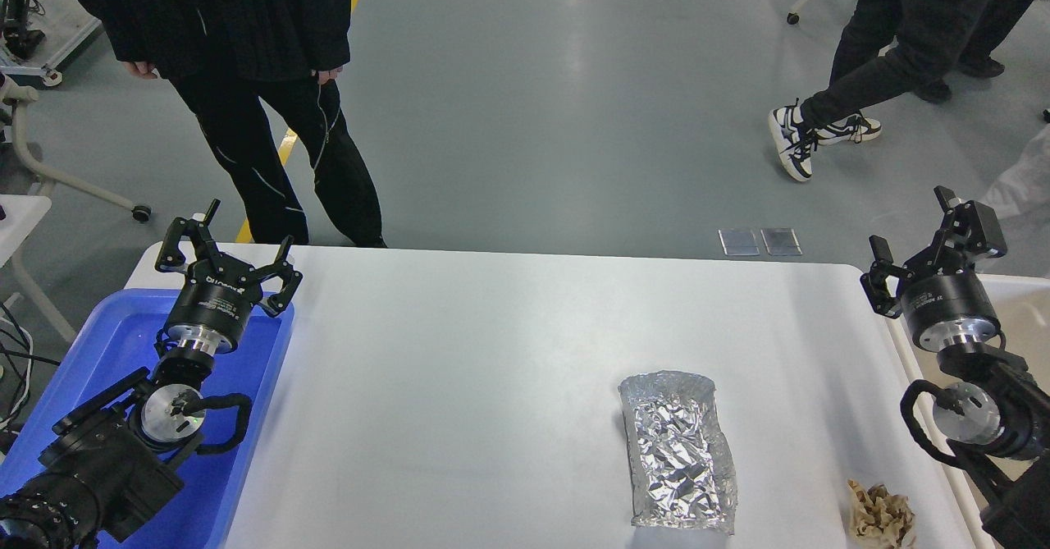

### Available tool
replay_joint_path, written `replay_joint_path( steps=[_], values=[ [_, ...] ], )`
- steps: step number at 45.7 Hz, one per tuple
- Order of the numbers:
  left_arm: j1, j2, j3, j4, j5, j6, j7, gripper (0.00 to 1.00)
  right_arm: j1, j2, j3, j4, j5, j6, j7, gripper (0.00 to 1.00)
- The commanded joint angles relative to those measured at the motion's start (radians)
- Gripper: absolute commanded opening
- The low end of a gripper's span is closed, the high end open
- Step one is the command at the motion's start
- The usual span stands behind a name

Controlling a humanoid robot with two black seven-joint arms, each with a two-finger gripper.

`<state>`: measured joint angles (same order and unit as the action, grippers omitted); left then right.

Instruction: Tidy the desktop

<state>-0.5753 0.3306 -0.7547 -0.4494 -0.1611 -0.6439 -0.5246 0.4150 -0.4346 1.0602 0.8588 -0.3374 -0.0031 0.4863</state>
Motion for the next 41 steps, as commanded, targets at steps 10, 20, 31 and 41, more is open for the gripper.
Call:
replay_joint_path(
  steps=[10,20,31,41],
  values=[
    [0.0,-0.001,0.0,0.0,0.0,0.0,0.0,1.0,-0.005,-0.001,0.001,0.0,0.0,0.0,0.0,1.0],
    [0.0,-0.001,0.0,0.0,0.0,0.0,0.0,1.0,-0.005,-0.026,0.003,0.002,0.0,0.002,0.005,1.0],
    [0.0,-0.001,0.0,0.0,0.0,0.0,0.0,1.0,-0.005,-0.075,0.001,0.0,0.0,0.049,0.008,1.0],
    [0.0,0.001,0.0,0.0,0.0,0.0,0.0,1.0,-0.031,-0.081,0.004,0.0,0.0,0.048,0.011,1.0]
  ],
)
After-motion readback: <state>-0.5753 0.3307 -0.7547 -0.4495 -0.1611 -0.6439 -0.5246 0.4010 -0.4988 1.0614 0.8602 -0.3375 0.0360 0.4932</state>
